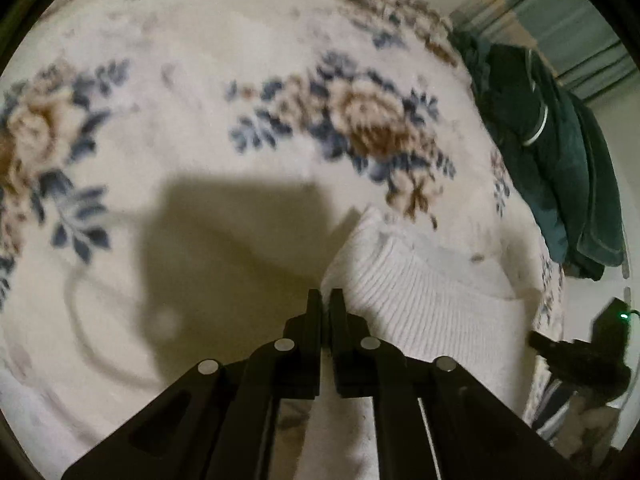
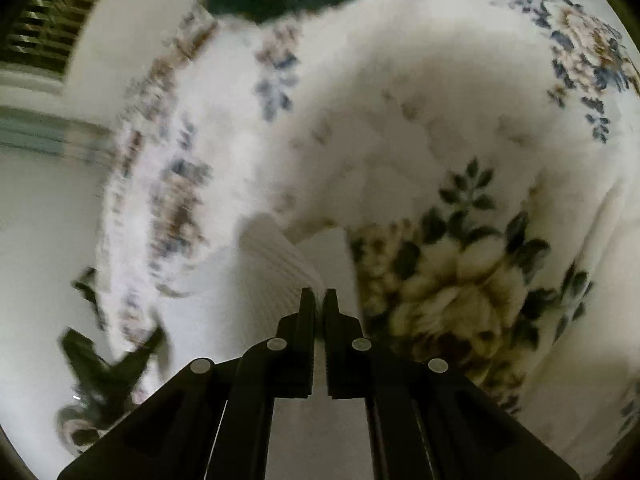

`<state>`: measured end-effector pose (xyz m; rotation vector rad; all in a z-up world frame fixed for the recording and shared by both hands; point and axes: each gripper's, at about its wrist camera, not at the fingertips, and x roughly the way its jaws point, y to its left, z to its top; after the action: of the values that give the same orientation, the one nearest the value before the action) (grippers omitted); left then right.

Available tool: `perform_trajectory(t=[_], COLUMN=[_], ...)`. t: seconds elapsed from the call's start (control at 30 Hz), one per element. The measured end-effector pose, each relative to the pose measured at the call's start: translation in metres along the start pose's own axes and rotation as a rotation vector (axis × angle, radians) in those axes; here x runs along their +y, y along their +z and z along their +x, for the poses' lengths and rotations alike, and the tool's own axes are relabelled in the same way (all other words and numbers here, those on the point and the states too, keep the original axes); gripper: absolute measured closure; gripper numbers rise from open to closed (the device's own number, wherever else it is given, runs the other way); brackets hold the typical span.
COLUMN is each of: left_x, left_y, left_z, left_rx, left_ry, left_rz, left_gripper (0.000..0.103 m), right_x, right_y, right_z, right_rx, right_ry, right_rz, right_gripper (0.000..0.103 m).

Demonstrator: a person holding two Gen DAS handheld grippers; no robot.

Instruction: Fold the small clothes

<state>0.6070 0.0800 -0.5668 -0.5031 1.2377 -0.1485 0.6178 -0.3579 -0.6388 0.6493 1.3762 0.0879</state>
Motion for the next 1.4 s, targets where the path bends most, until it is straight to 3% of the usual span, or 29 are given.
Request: perform_trajectory(t=[0.07,0.13,0.17,0.2,0.23,0.3,0.33,0.37,0.4,0.43,0.53,0.67,0.77,0.87,0.93,0.97,1.03,1.07,1.1,1.2,1.33,1.37,1.4], left_x=[0.001,0.0,-0.002,-0.005,-0.008,-0.017,-0.025,-0.03,-0.034,-0.037,-0.035,-0.015,-0.009,-0.004,0.004,0.007,0.015,0.018,0.022,0.027,0.022,0.02,0.018], left_y=[-0.002,-0.003,-0.003,-0.003,-0.002,0.002,0.002,0.002,0.002,0.004,0.013,0.036,0.041,0.034,0.027,0.023,0.002,-0.009,-0.022,-0.067,-0.109,-0.114,-0.118], left_z=[-0.005,-0.011,-0.014,-0.014,-0.012,0.003,0.009,0.011,0.012,0.012,-0.007,-0.001,0.029,0.041,0.029,0.021,-0.001,-0.009,-0.017,-0.029,-0.028,-0.027,-0.026], left_rx=[0.012,0.009,-0.001,-0.009,-0.012,0.028,0.029,0.013,0.006,0.004,-0.069,-0.066,0.01,0.075,0.098,0.095,0.083,0.08,0.078,0.112,0.103,0.097,0.096], left_ry=[-0.051,-0.06,-0.083,-0.102,-0.115,-0.123,-0.092,-0.073,-0.067,-0.065,-0.111,-0.119,-0.087,-0.103,-0.158,-0.182,-0.218,-0.239,-0.256,-0.267,-0.271,-0.264,-0.257], left_rz=[-0.033,-0.042,-0.034,-0.025,-0.009,0.048,0.095,0.128,0.154,0.16,0.135,0.065,0.073,0.059,0.006,-0.015,-0.047,-0.057,-0.069,-0.078,-0.056,-0.046,-0.039], left_gripper=[0.095,0.075,0.059,0.051,0.051,0.052,0.054,0.08,0.1,0.1,0.101,0.101,0.1,0.096,0.095,0.087,0.069,0.06,0.057,0.057,0.06,0.083,0.094], right_x=[-0.004,-0.007,-0.006,-0.006,-0.004,-0.002,-0.002,0.0,0.002,0.007,0.019,0.017,0.007,0.005,0.003,0.001,-0.002,-0.005,-0.009,-0.021,-0.047,-0.05,-0.051], right_y=[0.002,0.002,0.001,0.001,0.001,0.003,0.005,0.007,0.007,0.008,0.01,0.021,0.032,0.037,0.038,0.037,0.028,0.017,0.005,-0.034,-0.091,-0.103,-0.113], right_z=[0.013,0.011,0.008,0.008,0.008,0.014,0.02,0.027,0.027,0.027,0.012,0.005,0.025,0.041,0.04,0.034,0.019,0.007,0.001,-0.007,0.009,0.017,0.022], right_rx=[0.077,0.089,0.086,0.084,0.081,0.082,0.098,0.106,0.094,0.071,-0.008,-0.081,-0.063,-0.018,0.019,0.04,0.044,0.045,0.055,0.128,0.239,0.253,0.244], right_ry=[0.038,0.073,0.1,0.106,0.106,0.109,0.117,0.138,0.148,0.142,0.148,0.109,0.074,0.047,0.083,0.106,0.138,0.149,0.146,0.163,0.223,0.26,0.281], right_rz=[0.028,0.047,0.04,0.032,0.022,0.006,0.006,0.005,0.003,-0.011,-0.048,-0.027,0.014,0.018,0.046,0.053,0.038,0.018,0.008,0.008,0.112,0.136,0.148], right_gripper=[0.098,0.089,0.08,0.053,0.038,0.038,0.038,0.042,0.071,0.088,0.091,0.092,0.092,0.091,0.079,0.074,0.054,0.049,0.048,0.048,0.048,0.048,0.053])
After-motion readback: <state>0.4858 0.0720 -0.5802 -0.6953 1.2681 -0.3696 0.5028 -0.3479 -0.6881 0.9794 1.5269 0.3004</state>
